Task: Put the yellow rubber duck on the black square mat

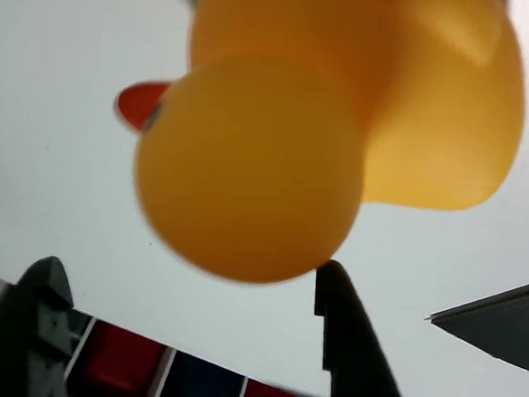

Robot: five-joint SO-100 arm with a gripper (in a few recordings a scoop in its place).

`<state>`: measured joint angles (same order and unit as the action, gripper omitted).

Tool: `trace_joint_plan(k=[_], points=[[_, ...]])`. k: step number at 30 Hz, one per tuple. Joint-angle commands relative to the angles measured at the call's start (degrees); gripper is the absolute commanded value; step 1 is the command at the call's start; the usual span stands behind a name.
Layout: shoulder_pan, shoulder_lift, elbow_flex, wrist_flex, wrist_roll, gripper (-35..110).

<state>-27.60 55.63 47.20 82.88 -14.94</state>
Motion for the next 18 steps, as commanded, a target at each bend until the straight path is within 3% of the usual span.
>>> trace_joint_plan(k=[1, 18], points=[[-1.4, 1.1, -2.4, 0.4, -0.8, 32], [-1.6, 1.9, -2.8, 8.4, -0.8, 31]])
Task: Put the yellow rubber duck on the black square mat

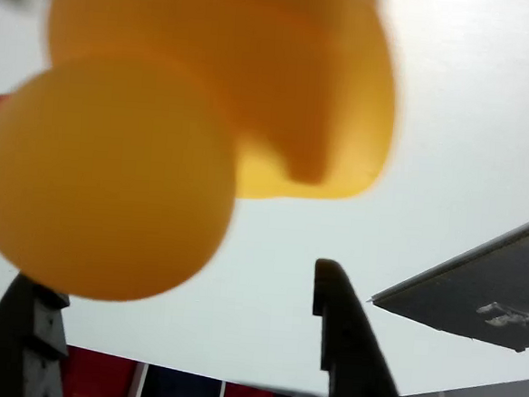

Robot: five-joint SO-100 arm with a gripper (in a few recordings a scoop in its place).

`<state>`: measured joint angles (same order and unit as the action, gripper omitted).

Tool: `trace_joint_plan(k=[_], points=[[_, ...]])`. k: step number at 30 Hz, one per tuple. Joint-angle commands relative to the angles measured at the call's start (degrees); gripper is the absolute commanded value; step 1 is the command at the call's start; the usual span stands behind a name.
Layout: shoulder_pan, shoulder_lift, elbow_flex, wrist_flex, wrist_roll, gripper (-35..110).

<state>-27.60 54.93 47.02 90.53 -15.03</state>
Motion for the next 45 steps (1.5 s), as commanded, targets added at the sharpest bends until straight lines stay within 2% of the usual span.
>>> trace_joint_plan(k=[1, 45], points=[[-1.6, 2.6, -2.6, 0.8, -0.7, 31], [5.6, 2.6, -2.6, 0.7, -0.5, 31]])
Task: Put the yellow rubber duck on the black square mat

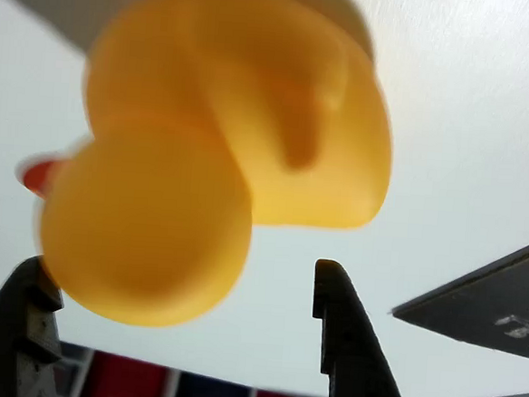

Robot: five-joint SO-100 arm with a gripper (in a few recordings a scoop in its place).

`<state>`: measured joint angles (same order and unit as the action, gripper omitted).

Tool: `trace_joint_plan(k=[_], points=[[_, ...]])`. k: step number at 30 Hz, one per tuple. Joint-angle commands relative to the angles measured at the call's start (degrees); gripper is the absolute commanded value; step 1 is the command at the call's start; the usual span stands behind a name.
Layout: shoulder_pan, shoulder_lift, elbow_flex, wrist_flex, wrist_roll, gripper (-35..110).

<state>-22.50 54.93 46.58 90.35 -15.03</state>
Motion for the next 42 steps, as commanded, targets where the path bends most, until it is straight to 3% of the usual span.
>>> trace_joint_plan(k=[1, 42], points=[[0.2, 2.6, -2.2, 1.0, -0.5, 31], [0.0, -2.7, -2.3, 0.1, -0.5, 31]])
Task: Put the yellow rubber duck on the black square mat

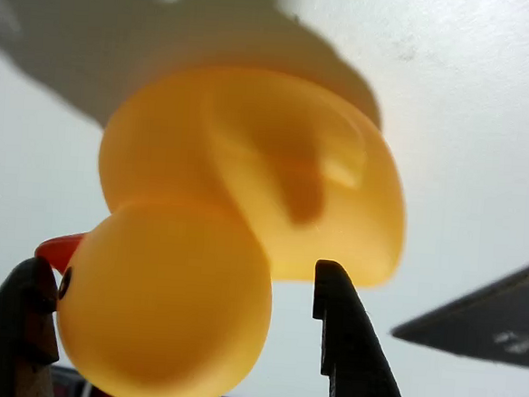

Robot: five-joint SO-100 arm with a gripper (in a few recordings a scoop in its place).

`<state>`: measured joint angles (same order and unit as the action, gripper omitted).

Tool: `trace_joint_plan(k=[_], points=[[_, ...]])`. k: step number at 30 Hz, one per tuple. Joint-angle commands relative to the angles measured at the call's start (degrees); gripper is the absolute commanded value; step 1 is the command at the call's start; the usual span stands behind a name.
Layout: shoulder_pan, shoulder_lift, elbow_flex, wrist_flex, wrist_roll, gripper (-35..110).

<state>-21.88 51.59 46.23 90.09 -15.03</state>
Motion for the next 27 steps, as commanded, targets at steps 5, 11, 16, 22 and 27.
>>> trace_joint_plan(k=[5, 11, 16, 22, 27], points=[[-0.6, 0.6, -1.9, 0.4, -0.5, 31], [-0.6, 1.1, -1.9, 0.4, -0.5, 21], [-0.6, 1.4, -1.9, 0.4, -0.5, 11], [-0.8, 1.5, -1.9, 1.1, -0.6, 9], [-0.9, 6.6, -1.8, 1.2, -0.6, 9]])
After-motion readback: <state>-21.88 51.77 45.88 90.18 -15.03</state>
